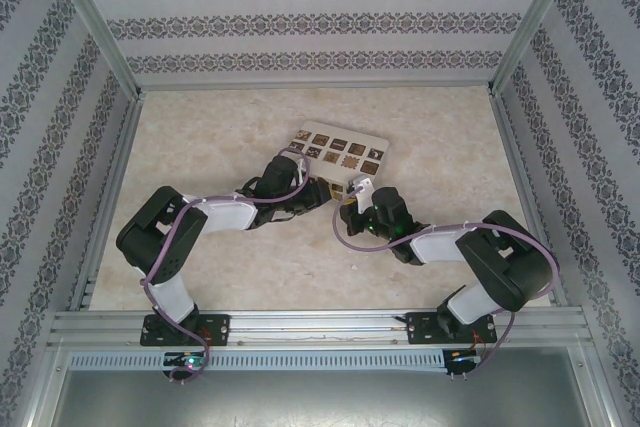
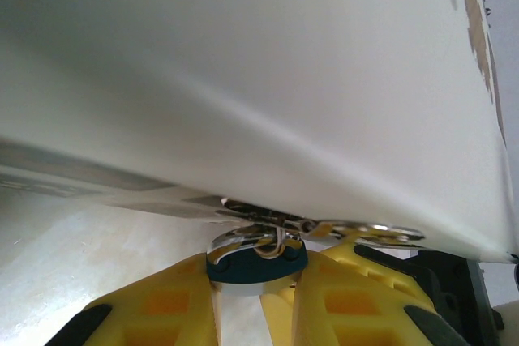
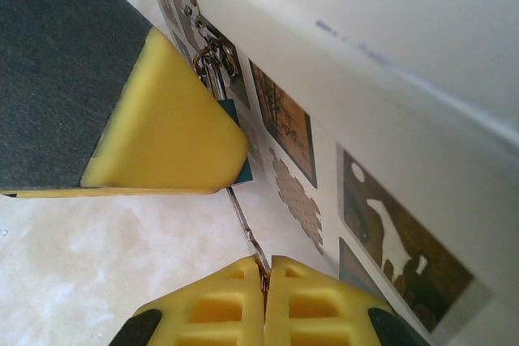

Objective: Unlock the padlock with the key

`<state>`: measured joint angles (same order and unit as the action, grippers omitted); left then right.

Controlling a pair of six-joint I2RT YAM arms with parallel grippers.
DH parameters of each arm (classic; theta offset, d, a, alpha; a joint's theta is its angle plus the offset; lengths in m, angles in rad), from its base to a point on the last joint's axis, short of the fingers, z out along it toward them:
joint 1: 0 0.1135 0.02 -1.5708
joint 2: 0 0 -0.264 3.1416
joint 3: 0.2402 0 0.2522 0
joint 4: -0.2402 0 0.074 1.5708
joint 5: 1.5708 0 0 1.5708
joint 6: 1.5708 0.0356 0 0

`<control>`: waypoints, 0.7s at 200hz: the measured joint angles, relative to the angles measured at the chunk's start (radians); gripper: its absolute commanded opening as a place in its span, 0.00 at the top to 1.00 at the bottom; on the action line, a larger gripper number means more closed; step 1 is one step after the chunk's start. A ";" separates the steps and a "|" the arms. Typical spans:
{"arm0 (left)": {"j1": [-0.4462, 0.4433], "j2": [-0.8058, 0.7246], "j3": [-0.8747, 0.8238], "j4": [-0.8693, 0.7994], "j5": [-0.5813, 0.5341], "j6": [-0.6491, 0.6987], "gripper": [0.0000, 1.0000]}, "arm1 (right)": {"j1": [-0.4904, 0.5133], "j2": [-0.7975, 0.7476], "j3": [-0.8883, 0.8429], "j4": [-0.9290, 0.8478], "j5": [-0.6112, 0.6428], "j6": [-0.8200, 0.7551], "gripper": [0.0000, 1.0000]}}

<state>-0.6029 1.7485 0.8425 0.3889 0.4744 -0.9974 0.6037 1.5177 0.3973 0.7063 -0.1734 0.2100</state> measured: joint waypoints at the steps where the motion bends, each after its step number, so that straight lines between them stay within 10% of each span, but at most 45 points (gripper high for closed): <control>1: 0.000 0.000 0.000 0.000 0.000 0.000 0.77 | 0.000 0.000 0.000 0.000 0.000 0.000 1.00; 140: 0.000 0.001 0.002 0.000 -0.012 -0.003 0.77 | -0.006 0.024 0.015 0.002 -0.010 -0.001 1.00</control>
<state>-0.6029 1.7496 0.8440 0.3885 0.4622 -1.0000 0.5972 1.5414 0.4126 0.7086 -0.1837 0.2092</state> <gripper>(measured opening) 0.233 0.047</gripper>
